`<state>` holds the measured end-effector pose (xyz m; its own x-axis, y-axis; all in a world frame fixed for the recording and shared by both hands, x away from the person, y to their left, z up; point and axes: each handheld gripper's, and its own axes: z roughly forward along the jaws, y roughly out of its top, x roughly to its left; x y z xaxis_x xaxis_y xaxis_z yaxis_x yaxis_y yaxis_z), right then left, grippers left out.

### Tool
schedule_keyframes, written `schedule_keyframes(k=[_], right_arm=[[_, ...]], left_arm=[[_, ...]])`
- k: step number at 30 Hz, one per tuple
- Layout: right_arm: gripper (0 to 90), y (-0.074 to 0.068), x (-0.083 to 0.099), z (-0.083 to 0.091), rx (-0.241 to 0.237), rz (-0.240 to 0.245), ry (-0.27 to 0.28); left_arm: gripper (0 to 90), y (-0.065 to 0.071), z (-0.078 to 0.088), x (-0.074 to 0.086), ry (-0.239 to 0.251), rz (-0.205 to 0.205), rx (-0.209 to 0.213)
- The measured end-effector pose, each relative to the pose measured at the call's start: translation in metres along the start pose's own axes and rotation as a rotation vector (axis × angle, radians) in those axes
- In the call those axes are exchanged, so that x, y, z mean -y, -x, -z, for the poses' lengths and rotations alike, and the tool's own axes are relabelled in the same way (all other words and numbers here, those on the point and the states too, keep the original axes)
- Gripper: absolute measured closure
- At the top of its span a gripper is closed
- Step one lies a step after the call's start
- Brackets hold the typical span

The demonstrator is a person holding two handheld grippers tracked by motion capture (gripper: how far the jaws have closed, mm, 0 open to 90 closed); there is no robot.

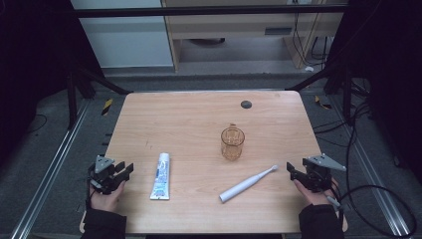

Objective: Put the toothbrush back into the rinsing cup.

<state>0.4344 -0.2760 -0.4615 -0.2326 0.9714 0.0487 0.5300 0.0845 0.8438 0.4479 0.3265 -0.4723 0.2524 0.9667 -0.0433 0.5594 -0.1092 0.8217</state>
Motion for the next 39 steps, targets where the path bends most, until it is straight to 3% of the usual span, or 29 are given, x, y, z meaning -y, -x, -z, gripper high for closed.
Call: schedule_keyframes(k=[12,18,27,34,39], right_arm=[[49.2,-0.027,-0.002,0.005,-0.102,0.064,-0.033],[60.8,-0.045,-0.001,0.006,-0.175,0.080,-0.059],[72.6,-0.068,0.003,-0.003,-0.215,0.132,-0.089],[79.9,-0.087,-0.001,-0.008,-0.266,0.137,-0.070],[84.5,-0.099,-0.002,-0.014,-0.300,0.148,-0.087]], left_arm=[[56.7,0.001,0.003,0.001,-0.006,-0.008,-0.031],[55.4,0.004,0.001,0.002,-0.017,-0.027,-0.032],[52.4,0.007,-0.001,0.002,-0.024,-0.048,-0.035],[51.8,0.007,-0.003,0.002,-0.033,-0.048,-0.027],[51.7,0.007,-0.003,0.002,-0.033,-0.049,-0.024]])
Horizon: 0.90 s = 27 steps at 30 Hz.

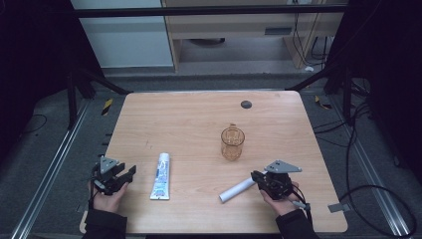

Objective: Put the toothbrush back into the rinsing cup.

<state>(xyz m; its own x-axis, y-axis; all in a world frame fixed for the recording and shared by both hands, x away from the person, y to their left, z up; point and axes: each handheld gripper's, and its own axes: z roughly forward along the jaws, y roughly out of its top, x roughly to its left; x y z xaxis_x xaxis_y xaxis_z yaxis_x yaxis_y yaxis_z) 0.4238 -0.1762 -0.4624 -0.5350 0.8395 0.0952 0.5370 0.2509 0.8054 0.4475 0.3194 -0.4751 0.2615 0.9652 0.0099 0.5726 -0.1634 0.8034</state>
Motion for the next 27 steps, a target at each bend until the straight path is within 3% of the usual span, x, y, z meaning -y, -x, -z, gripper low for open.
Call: schedule_keyframes(k=[5,15,21,27], right_arm=[[89.5,-0.010,-0.003,-0.005,-0.044,0.005,0.001],[90.0,-0.026,-0.007,-0.017,-0.100,0.018,-0.017],[90.0,-0.044,-0.006,-0.033,-0.147,0.045,-0.054],[90.0,-0.052,-0.002,-0.043,-0.157,0.065,-0.092]], left_arm=[[51.8,0.001,-0.001,0.000,-0.001,-0.001,0.001],[51.9,0.001,-0.002,0.000,-0.006,-0.002,0.005],[51.9,0.001,-0.002,0.000,-0.009,-0.006,0.012],[51.8,0.001,-0.002,0.000,-0.012,-0.008,0.016]])
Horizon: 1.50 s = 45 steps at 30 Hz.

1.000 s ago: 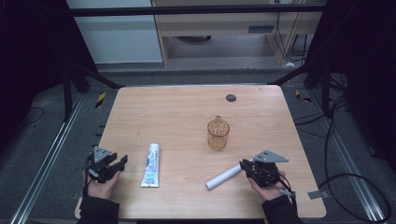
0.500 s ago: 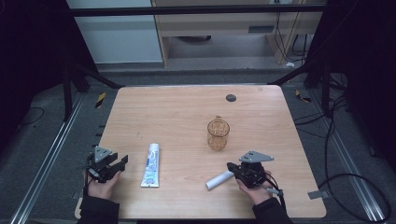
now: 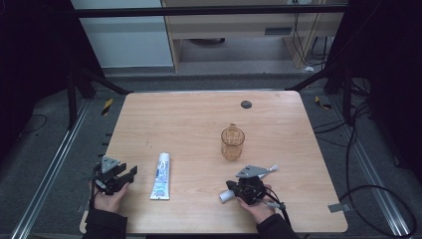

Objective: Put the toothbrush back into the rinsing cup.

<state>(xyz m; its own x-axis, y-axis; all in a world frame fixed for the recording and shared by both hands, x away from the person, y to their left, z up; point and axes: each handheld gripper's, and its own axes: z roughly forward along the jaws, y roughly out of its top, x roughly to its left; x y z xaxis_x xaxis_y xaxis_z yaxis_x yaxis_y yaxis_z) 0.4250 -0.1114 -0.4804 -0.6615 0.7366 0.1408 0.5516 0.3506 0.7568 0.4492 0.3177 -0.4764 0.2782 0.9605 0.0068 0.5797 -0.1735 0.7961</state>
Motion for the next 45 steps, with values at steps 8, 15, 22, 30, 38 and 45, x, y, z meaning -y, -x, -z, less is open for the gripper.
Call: schedule_keyframes(k=[8,15,22,30,38,45], right_arm=[[90.0,-0.001,0.002,-0.003,-0.013,0.000,-0.019],[89.8,-0.001,0.003,-0.005,-0.019,0.002,-0.046],[89.7,0.000,0.005,-0.004,-0.017,0.006,-0.051],[89.7,0.000,0.007,-0.001,-0.017,0.007,-0.063],[89.7,0.001,0.009,0.003,-0.018,0.005,-0.062],[89.7,0.004,0.012,0.008,-0.013,0.003,-0.067]], left_arm=[[51.8,0.000,0.000,0.000,-0.003,-0.002,0.000],[51.7,0.000,0.000,0.000,-0.002,0.000,0.000],[51.5,0.000,0.000,0.000,-0.002,0.000,0.000],[51.4,0.000,0.000,0.000,0.000,0.001,-0.001],[51.3,0.000,0.000,0.000,-0.001,0.002,0.000],[51.3,0.000,0.000,0.000,-0.001,0.001,0.000]])
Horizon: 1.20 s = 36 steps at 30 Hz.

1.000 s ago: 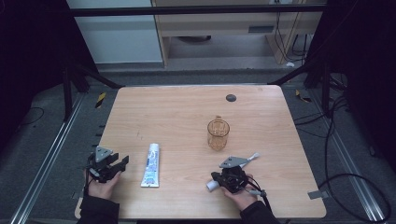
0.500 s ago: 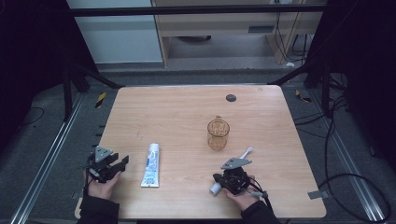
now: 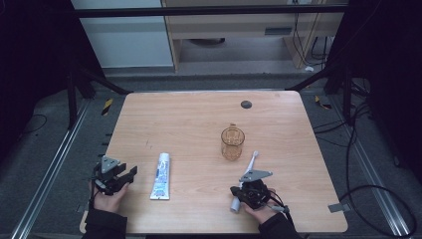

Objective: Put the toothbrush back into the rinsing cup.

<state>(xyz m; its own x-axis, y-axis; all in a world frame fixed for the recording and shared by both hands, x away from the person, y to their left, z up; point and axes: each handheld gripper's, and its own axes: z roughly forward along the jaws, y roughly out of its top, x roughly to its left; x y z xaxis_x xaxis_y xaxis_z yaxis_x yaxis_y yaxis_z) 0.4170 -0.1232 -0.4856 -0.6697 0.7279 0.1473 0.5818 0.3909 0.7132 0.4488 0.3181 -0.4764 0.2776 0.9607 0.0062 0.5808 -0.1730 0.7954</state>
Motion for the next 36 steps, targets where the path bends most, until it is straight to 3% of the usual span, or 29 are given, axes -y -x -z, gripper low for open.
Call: schedule_keyframes(k=[36], right_arm=[[89.6,0.0087,0.0059,0.0091,0.020,-0.024,-0.016]], left_arm=[[51.3,-0.0001,0.0003,0.0001,-0.001,0.000,-0.001]])
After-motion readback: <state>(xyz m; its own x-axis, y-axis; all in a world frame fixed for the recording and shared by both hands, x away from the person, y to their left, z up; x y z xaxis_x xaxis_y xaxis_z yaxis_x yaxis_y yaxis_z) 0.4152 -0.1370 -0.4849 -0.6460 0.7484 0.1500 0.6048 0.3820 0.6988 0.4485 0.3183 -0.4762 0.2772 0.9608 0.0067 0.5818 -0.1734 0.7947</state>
